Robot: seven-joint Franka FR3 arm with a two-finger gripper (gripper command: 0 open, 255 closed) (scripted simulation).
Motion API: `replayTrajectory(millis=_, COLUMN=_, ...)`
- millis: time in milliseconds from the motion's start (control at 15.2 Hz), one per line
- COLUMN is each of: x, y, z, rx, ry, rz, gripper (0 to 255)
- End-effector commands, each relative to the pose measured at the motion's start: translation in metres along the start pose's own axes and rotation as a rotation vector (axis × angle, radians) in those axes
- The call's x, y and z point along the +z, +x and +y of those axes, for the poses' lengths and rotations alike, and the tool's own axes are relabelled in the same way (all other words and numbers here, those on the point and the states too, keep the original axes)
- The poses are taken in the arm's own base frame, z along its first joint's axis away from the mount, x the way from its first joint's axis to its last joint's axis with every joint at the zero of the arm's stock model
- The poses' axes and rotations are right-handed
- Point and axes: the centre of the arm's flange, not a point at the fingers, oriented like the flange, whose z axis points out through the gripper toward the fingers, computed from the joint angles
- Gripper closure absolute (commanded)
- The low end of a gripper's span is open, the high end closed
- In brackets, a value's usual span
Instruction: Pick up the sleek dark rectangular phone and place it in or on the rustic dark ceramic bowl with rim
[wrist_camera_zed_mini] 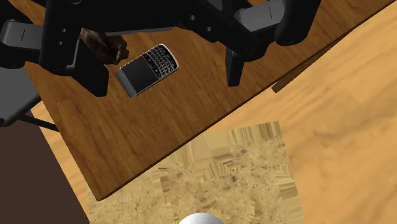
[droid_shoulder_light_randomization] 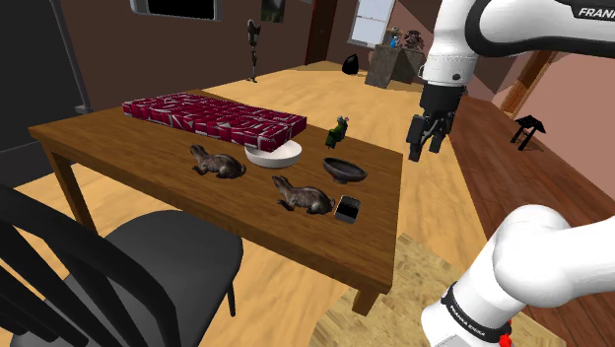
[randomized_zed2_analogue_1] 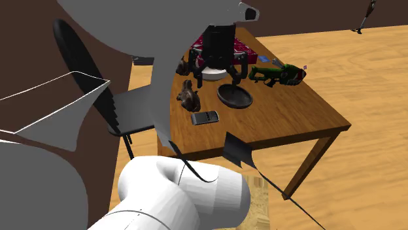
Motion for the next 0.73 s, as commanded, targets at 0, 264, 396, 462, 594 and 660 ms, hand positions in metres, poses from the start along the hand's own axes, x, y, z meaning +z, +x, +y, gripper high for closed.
replayTrajectory(millis=0, x=0.000, y=0.000, z=0.000, rx=0.000, ry=0.000, rz=0.000, gripper=0)
replayTrajectory(millis=264, x=0.039, y=0.029, z=-0.015, rx=0.201, ry=0.050, rz=-0.017, gripper=0)
replayTrajectory(millis=396, x=0.058, y=0.045, z=-0.022, rx=0.302, ry=0.075, rz=-0.025, gripper=0)
replayTrajectory(millis=462, x=0.068, y=0.052, z=-0.024, rx=0.352, ry=0.087, rz=-0.029, gripper=0)
replayTrajectory(millis=594, x=0.087, y=0.068, z=-0.029, rx=0.452, ry=0.112, rz=-0.038, gripper=0)
replayTrajectory(millis=660, x=0.097, y=0.076, z=-0.031, rx=0.503, ry=0.125, rz=-0.042, gripper=0)
